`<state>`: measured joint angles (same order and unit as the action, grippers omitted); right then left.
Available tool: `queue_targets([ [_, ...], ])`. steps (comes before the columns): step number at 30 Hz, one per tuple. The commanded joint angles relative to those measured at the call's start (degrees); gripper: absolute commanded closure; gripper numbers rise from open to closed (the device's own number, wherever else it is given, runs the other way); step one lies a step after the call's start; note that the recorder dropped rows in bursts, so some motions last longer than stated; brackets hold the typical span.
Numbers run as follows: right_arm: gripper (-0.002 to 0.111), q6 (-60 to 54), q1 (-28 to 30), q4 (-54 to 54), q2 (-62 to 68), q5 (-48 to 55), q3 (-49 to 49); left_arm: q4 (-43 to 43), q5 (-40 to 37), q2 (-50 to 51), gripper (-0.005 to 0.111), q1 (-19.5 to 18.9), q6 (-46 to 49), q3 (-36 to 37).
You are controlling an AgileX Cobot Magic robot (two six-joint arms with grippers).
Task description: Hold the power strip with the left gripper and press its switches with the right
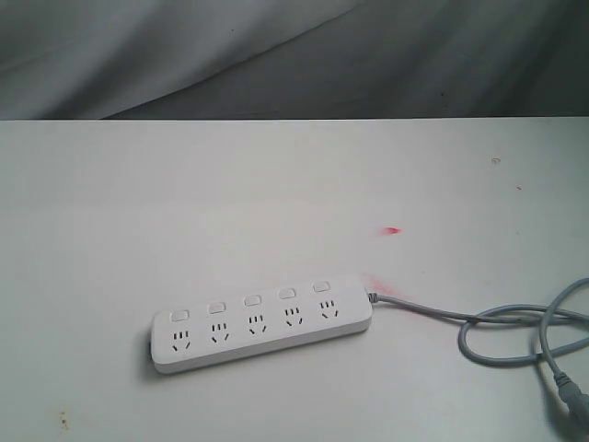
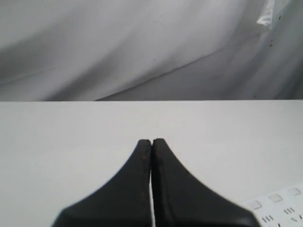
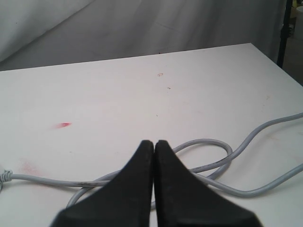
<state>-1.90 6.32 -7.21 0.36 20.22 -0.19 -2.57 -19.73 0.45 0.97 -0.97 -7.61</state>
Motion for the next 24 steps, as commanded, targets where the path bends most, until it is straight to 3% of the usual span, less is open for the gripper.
queue_targets([
  [1,0.108,-0.19,0.50,-0.02,-0.36,-0.68,0.19,0.22,0.68,-0.45,0.106,0.28,-0.58,3.73],
  [8,0.108,-0.19,0.50,-0.27,-0.36,-0.68,0.19,0.22,0.68,-0.45,0.106,0.28,-0.58,7.61],
  [24,0.108,-0.19,0.50,-0.27,-0.36,-0.68,0.19,-0.05,0.83,-0.45,0.106,0.28,-0.31,7.61],
])
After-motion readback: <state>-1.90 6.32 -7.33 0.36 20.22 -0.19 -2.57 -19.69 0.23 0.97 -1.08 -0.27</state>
